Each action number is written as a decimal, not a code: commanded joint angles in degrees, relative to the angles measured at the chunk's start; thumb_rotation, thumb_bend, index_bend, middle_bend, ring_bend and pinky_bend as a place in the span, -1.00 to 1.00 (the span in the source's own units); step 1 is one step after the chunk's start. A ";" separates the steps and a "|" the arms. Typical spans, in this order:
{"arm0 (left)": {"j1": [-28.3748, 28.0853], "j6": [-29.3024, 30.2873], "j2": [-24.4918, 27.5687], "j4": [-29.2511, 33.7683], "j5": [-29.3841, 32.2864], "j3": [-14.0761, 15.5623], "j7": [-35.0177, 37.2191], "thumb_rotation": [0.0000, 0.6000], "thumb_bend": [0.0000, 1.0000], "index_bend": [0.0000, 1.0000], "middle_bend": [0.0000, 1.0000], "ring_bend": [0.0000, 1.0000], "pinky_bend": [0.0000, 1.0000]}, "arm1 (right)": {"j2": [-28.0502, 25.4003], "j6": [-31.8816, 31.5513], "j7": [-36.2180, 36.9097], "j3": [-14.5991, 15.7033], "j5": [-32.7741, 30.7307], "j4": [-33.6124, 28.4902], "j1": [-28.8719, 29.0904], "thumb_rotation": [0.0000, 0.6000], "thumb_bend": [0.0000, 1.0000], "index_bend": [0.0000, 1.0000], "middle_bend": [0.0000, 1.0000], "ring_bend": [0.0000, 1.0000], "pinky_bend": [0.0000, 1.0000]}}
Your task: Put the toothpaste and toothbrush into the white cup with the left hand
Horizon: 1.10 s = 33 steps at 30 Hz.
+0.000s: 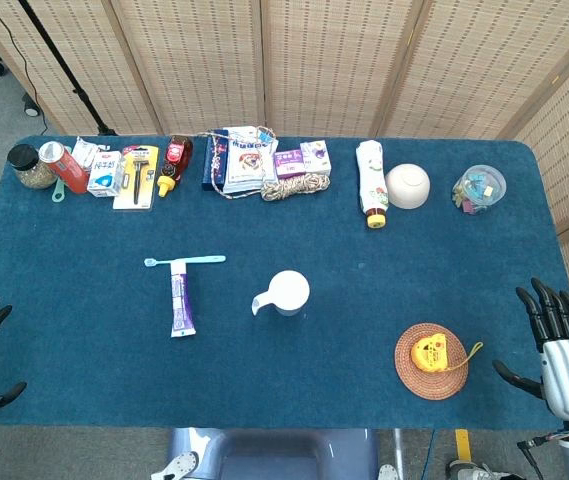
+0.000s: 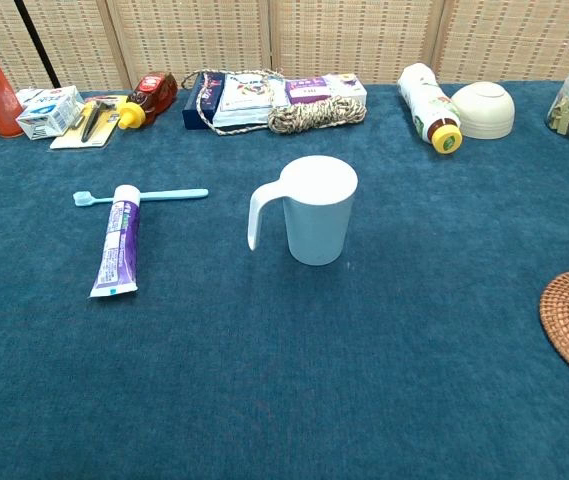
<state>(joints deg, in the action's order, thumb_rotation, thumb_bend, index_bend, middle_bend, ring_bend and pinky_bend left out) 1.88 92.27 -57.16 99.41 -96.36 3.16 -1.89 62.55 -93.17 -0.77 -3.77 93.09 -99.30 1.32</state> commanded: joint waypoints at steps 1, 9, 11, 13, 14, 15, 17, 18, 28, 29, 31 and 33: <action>0.00 -0.01 -0.01 -0.02 0.02 0.00 0.00 1.00 -0.97 -1.00 -1.00 -1.00 -1.00 | 0.01 0.09 -0.11 0.03 -0.01 -0.01 0.02 1.00 -1.00 -1.00 -1.00 -1.00 -1.00; -0.65 -0.90 -0.75 -0.25 -0.98 0.11 -1.49 1.00 -0.97 -1.00 -1.00 -1.00 -1.00 | -0.24 0.06 0.19 -0.03 -0.18 -0.36 -0.05 1.00 -1.00 -1.00 -1.00 -1.00 -1.00; -1.42 -1.72 -1.47 -0.84 -1.99 0.06 -2.76 1.00 -0.97 -1.00 -1.00 -1.00 -1.00 | -0.31 0.14 0.29 -0.06 -0.34 -0.38 -0.06 1.00 -1.00 -1.00 -1.00 -1.00 -1.00; -2.26 -2.87 -2.10 -1.49 -2.50 -0.03 -3.69 1.00 -0.97 -1.00 -1.00 -1.00 -1.00 | -0.34 0.19 0.42 -0.11 -0.52 -0.35 -0.06 1.00 -1.00 -1.00 -1.00 -1.00 -1.00; -2.69 -3.43 -2.35 -1.82 -2.64 -0.13 -4.08 1.00 -0.97 -1.00 -1.00 -1.00 -1.00 | -0.35 0.20 0.45 -0.13 -0.58 -0.31 -0.06 1.00 -1.00 -1.00 -1.00 -1.00 -1.00; -3.42 -4.32 -2.69 -2.43 -2.92 -0.33 -4.67 1.00 -0.97 -1.00 -1.00 -1.00 -1.00 | -0.39 0.26 0.49 -0.16 -0.67 -0.28 -0.05 1.00 -1.00 -1.00 -1.00 -1.00 -1.00; -4.49 -5.56 -3.15 -3.33 -3.13 -0.69 -5.21 1.00 -0.97 -1.00 -1.00 -1.00 -1.00 | -0.46 0.34 0.60 -0.18 -0.79 -0.29 -0.03 1.00 -1.00 -1.00 -1.00 -1.00 -1.00; -5.01 -6.16 -3.37 -3.75 -3.13 -0.90 -5.39 1.00 -0.97 -1.00 -1.00 -1.00 -1.00 | -0.48 0.36 0.65 -0.19 -0.83 -0.31 -0.03 1.00 -1.00 -1.00 -1.00 -1.00 -1.00; -17.80 -10.70 -11.18 -25.03 -12.53 -3.86 1.42 1.00 -0.96 -1.00 -1.00 -1.00 -1.00 | -0.48 0.90 0.28 -0.35 -1.30 -0.48 0.18 1.00 -1.00 -1.00 -1.00 -1.00 -1.00; -19.38 -9.53 -12.76 -29.50 -14.16 -3.93 4.19 1.00 -0.96 -1.00 -1.00 -1.00 -1.00 | -0.44 0.97 0.18 -0.36 -1.37 -0.47 0.20 1.00 -1.00 -1.00 -1.00 -1.00 -1.00; -21.22 -8.47 -14.54 -34.84 -15.72 -3.71 7.73 1.00 -0.93 -1.00 -1.00 -1.00 -1.00 | -0.38 1.02 0.02 -0.40 -1.46 -0.50 0.22 1.00 -1.00 -1.00 -1.00 -1.00 -1.00; -22.68 -7.80 -15.71 -38.66 -16.93 -3.33 10.34 1.00 -0.87 -1.00 -1.00 -1.00 -1.00 | -0.33 1.05 -0.13 -0.44 -1.53 -0.54 0.25 1.00 -1.00 -1.00 -1.00 -1.00 -1.00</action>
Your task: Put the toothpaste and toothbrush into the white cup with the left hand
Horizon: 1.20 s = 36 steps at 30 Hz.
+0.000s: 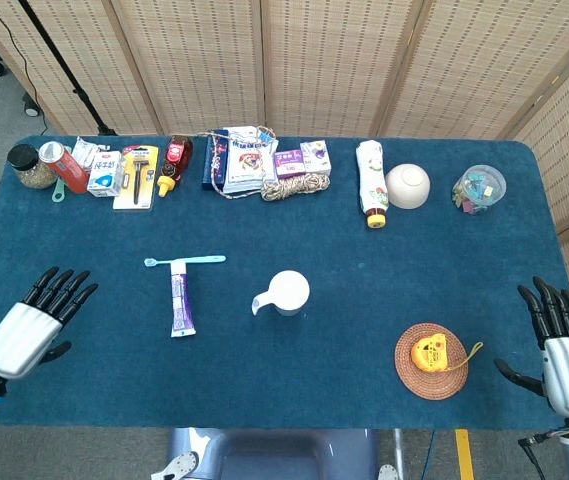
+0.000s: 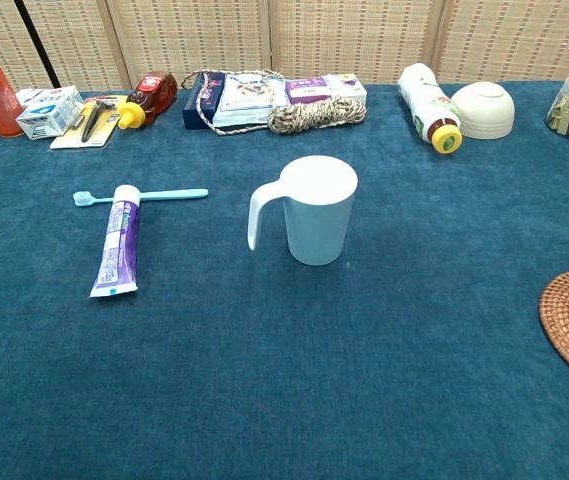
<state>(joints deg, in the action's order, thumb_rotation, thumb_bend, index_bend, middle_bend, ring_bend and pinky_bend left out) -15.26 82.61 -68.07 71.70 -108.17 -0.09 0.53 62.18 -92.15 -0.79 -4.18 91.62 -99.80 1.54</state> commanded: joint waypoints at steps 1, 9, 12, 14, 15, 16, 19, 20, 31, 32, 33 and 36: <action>-6.22 2.21 -5.35 -12.79 -5.72 0.12 8.91 1.00 -0.83 -1.00 -1.00 -1.00 -1.00 | 0.06 0.05 -0.17 -0.06 -0.11 -0.05 0.03 1.00 -1.00 -1.00 -1.00 -1.00 -1.00; -13.37 3.31 -11.57 -28.67 -12.22 3.05 10.18 1.00 -0.77 -1.00 -1.00 -1.00 -1.00 | 0.69 0.88 -1.89 -0.18 -0.72 -0.22 0.39 1.00 -1.00 -1.00 -1.00 -1.00 -1.00; -15.88 2.44 -13.85 -31.36 -13.57 4.07 9.64 1.00 -0.74 -1.00 -1.00 -1.00 -1.00 | 0.90 0.95 -2.48 -0.19 -0.77 -0.27 0.44 1.00 -1.00 -1.00 -1.00 -1.00 -1.00; -17.17 1.83 -14.98 -32.28 -14.11 4.62 9.31 1.00 -0.71 -1.00 -1.00 -1.00 -1.00 | 0.92 0.96 -2.54 -0.22 -0.88 -0.31 0.43 1.00 -1.00 -1.00 -1.00 -1.00 -1.00; -17.78 1.32 -15.51 -32.75 -14.32 4.93 9.13 1.00 -0.69 -1.00 -1.00 -1.00 -1.00 | 0.92 0.93 -2.55 -0.26 -0.95 -0.32 0.41 1.00 -1.00 -1.00 -1.00 -1.00 -1.00; -18.57 0.45 -16.22 -33.44 -14.50 5.38 8.80 1.00 -0.66 -1.00 -1.00 -1.00 -1.00 | 0.92 0.90 -2.55 -0.32 -1.06 -0.29 0.40 1.00 -1.00 -1.00 -1.00 -1.00 -1.00; -20.37 -1.78 -17.97 -34.66 -14.63 6.30 8.44 1.00 -0.60 -1.00 -1.00 -1.00 -1.00 | 0.83 0.97 -2.26 -0.48 -1.43 -0.23 0.41 1.00 -1.00 -1.00 -1.00 -1.00 -1.00; -20.82 -2.33 -18.43 -34.94 -14.58 6.51 8.38 1.00 -0.59 -1.00 -1.00 -1.00 -1.00 | 0.80 0.97 -2.18 -0.53 -1.52 -0.21 0.42 1.00 -1.00 -1.00 -1.00 -1.00 -1.00; -26.16 -8.12 -21.67 -35.29 -14.13 9.66 6.40 1.00 -0.49 -1.00 -1.00 -1.00 -0.91 | 0.41 1.39 -0.94 -1.10 -2.78 0.29 0.58 1.00 -1.00 -1.00 -1.00 -1.00 -1.00; -26.41 -8.41 -21.91 -35.30 -13.96 9.92 6.32 1.00 -0.49 -1.00 -1.00 -1.00 -0.90 | 0.42 1.44 -0.94 -1.14 -2.86 0.31 0.61 1.00 -1.00 -1.00 -1.00 -1.00 -1.00; -26.68 -8.63 -22.29 -35.44 -13.79 10.24 5.97 1.00 -0.48 -1.00 -1.00 -1.00 -0.89 | 0.41 1.50 -0.95 -1.19 -2.96 0.27 0.65 1.00 -1.00 -1.00 -1.00 -1.00 -1.00; -27.05 -8.79 -23.53 -36.27 -13.24 10.83 4.89 1.00 -0.48 -1.00 -1.00 -1.00 -0.83 | 0.38 1.61 -0.91 -1.27 -3.13 0.29 0.71 1.00 -1.00 -1.00 -1.00 -1.00 -1.00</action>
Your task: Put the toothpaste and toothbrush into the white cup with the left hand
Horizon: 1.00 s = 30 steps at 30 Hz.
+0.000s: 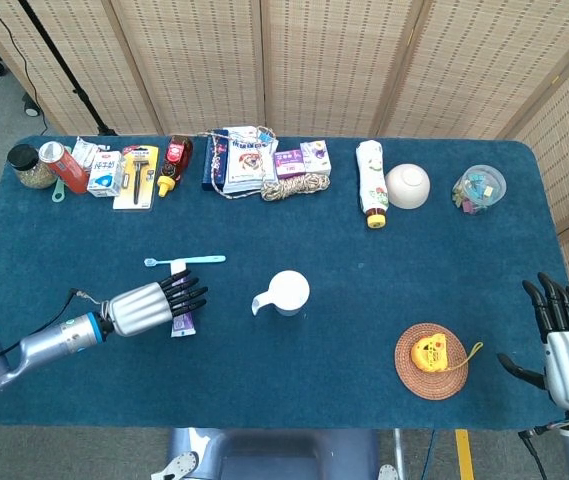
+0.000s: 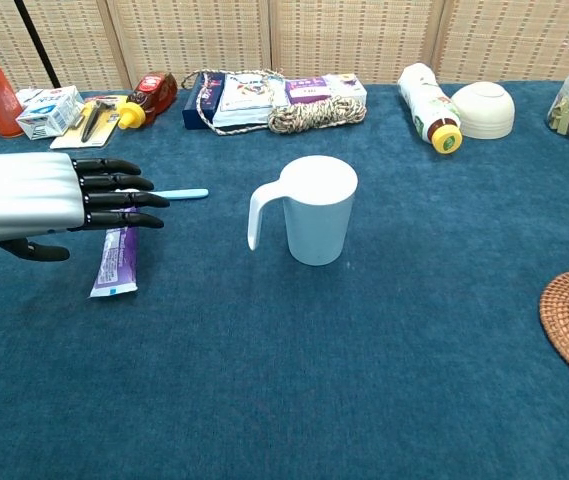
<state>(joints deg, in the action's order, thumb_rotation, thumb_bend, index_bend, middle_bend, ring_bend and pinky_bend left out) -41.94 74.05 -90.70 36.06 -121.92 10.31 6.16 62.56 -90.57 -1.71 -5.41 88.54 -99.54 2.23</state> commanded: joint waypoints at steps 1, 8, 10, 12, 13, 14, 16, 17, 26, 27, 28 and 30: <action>-0.42 -0.25 -1.36 -0.95 0.80 0.50 -0.92 1.00 -0.48 -0.99 -1.00 -1.00 -0.81 | -0.01 0.05 0.05 -0.05 -0.08 0.04 0.04 1.00 -1.00 -1.00 -1.00 -1.00 -1.00; -0.72 -0.53 -3.74 -3.23 2.26 1.47 -0.06 1.00 -0.44 -0.68 -0.99 -0.92 -0.46 | -0.16 0.09 0.40 -0.04 -0.11 0.03 0.04 1.00 -1.00 -1.00 -1.00 -1.00 -1.00; -0.79 -0.66 -4.15 -3.78 2.49 1.75 0.08 1.00 -0.43 -0.62 -0.95 -0.86 -0.38 | -0.15 0.15 0.43 -0.06 -0.18 0.08 0.07 1.00 -1.00 -1.00 -1.00 -1.00 -1.00; -0.88 -0.83 -4.64 -4.32 2.77 2.09 0.16 1.00 -0.42 -0.56 -0.87 -0.80 -0.34 | -0.14 0.22 0.48 -0.10 -0.25 0.15 0.12 1.00 -1.00 -1.00 -1.00 -1.00 -1.00; -0.93 -0.80 -4.88 -4.58 2.83 2.21 0.06 1.00 -0.41 -0.50 -0.79 -0.74 -0.31 | -0.15 0.22 0.48 -0.11 -0.26 0.15 0.13 1.00 -1.00 -1.00 -1.00 -1.00 -1.00; -0.97 -0.70 -5.24 -4.92 2.99 2.34 0.05 1.00 -0.40 -0.41 -0.68 -0.65 -0.27 | -0.16 0.21 0.55 -0.13 -0.30 0.15 0.12 1.00 -1.00 -1.00 -1.00 -1.00 -1.00; -0.92 -0.35 -5.81 -5.41 3.25 2.42 -0.06 1.00 -0.38 -0.24 -0.52 -0.51 -0.22 | -0.15 0.17 0.61 -0.18 -0.35 0.19 0.13 1.00 -1.00 -1.00 -1.00 -1.00 -1.00; -0.89 -0.17 -6.15 -5.81 3.37 2.42 -0.46 1.00 -0.38 -0.17 -0.46 -0.46 -0.20 | -0.16 0.15 0.63 -0.20 -0.35 0.21 0.12 1.00 -1.00 -1.00 -1.00 -1.00 -1.00; 0.28 3.02 -9.23 -9.14 4.22 3.04 -1.96 1.00 -0.33 0.24 -0.07 -0.14 -0.05 | -0.28 -0.25 0.97 -0.32 -0.32 0.35 0.00 1.00 -1.00 -1.00 -1.00 -1.00 -1.00; 0.43 3.72 -9.45 -9.59 4.33 3.04 -1.84 1.00 -0.33 0.25 -0.06 -0.13 -0.04 | -0.29 -0.25 1.01 -0.32 -0.31 0.38 0.00 1.00 -1.00 -1.00 -1.00 -1.00 -1.00; 0.60 4.42 -9.64 -10.01 4.50 2.99 -1.63 1.00 -0.33 0.27 -0.05 -0.12 -0.02 | -0.29 -0.24 1.02 -0.31 -0.30 0.41 0.01 1.00 -1.00 -1.00 -1.00 -1.00 -1.00; 1.10 5.98 -9.92 -10.81 5.29 2.61 -0.78 1.00 -0.33 0.29 -0.03 -0.10 -0.01 | -0.33 -0.16 1.10 -0.25 -0.25 0.44 0.02 1.00 -1.00 -1.00 -1.00 -1.00 -1.00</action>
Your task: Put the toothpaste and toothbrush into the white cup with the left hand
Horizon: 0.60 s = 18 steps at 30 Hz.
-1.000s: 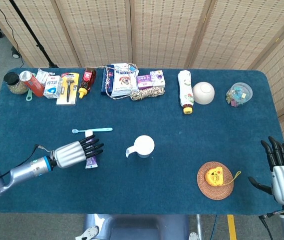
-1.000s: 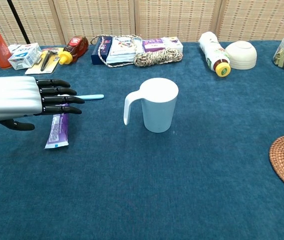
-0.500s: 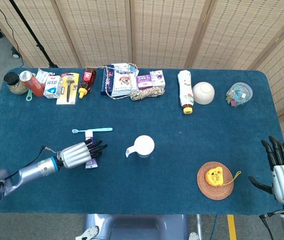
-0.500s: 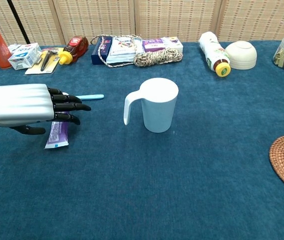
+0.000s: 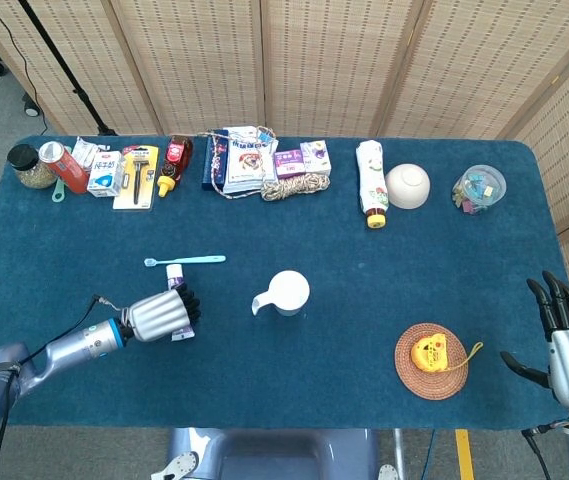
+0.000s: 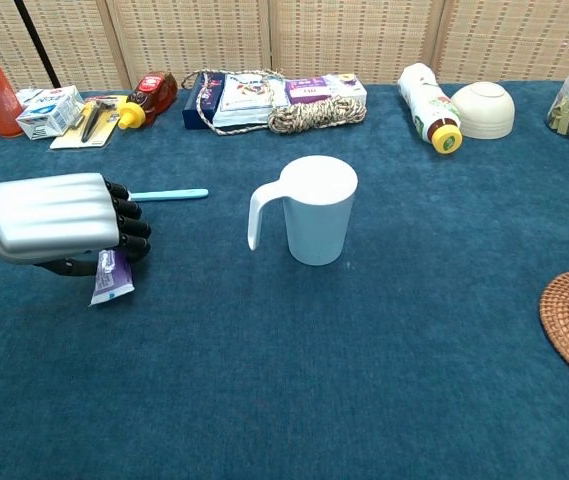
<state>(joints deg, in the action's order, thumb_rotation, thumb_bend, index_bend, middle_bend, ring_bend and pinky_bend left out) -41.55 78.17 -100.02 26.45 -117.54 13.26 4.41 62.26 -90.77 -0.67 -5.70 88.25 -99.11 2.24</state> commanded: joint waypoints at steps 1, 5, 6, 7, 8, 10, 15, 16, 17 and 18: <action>0.85 2.39 -0.67 -1.48 1.14 -0.42 1.30 1.00 -0.33 0.30 -0.03 -0.10 -0.01 | -0.04 0.06 0.10 0.05 0.04 0.00 0.01 1.00 -1.00 -1.00 -1.00 -1.00 -1.00; 1.71 6.00 -0.40 -1.85 2.81 -1.40 3.43 1.00 -0.33 0.30 -0.03 -0.10 -0.01 | -0.15 -0.05 0.24 0.08 0.14 -0.11 -0.04 1.00 -1.00 -1.00 -1.00 -1.00 -1.00; 1.92 6.85 -0.24 -1.74 3.20 -1.66 3.92 1.00 -0.33 0.30 -0.03 -0.10 -0.01 | -0.17 -0.03 0.24 0.09 0.14 -0.15 -0.04 1.00 -1.00 -1.00 -1.00 -1.00 -1.00; 2.20 8.08 0.07 -1.51 3.70 -1.98 4.62 1.00 -0.33 0.30 -0.03 -0.10 -0.01 | -0.18 0.00 0.20 0.12 0.18 -0.20 -0.03 1.00 -1.00 -1.00 -1.00 -1.00 -1.00; 2.37 8.98 0.34 -1.30 4.04 -2.24 5.09 1.00 -0.33 0.30 -0.03 -0.10 -0.01 | -0.17 0.04 0.19 0.17 0.22 -0.23 -0.03 1.00 -1.00 -1.00 -1.00 -1.00 -1.00; 2.73 11.10 1.01 -0.52 5.00 -3.07 6.25 1.00 -0.33 0.30 -0.03 -0.10 -0.01 | -0.19 0.12 0.16 0.28 0.36 -0.29 -0.01 1.00 -1.00 -1.00 -1.00 -1.00 -1.00; 3.41 17.51 3.89 4.36 8.75 -6.76 10.97 1.00 -0.33 0.30 -0.03 -0.10 -0.01 | -0.11 0.27 -0.19 0.53 0.74 -0.46 0.05 1.00 -1.00 -1.00 -1.00 -1.00 -1.00; 3.43 18.23 4.45 5.51 9.38 -7.39 11.80 1.00 -0.33 0.30 -0.03 -0.10 -0.01 | -0.09 0.30 -0.31 0.56 0.79 -0.49 0.07 1.00 -1.00 -1.00 -1.00 -1.00 -1.00; 3.39 19.26 5.11 6.88 10.27 -8.40 12.69 1.00 -0.33 0.30 -0.03 -0.10 -0.01 | -0.05 0.34 -0.45 0.60 0.83 -0.53 0.08 1.00 -1.00 -1.00 -1.00 -1.00 -1.00; 3.29 19.79 5.75 7.99 10.75 -8.96 13.15 1.00 -0.33 0.29 -0.03 -0.10 -0.01 | -0.02 0.38 -0.59 0.65 0.89 -0.57 0.10 1.00 -1.00 -1.00 -1.00 -1.00 -1.00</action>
<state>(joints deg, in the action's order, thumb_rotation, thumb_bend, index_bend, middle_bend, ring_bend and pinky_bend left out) -38.42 96.19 -96.07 31.67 -108.76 6.38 15.45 62.21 -90.42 -1.19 -5.08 89.10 -99.65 2.33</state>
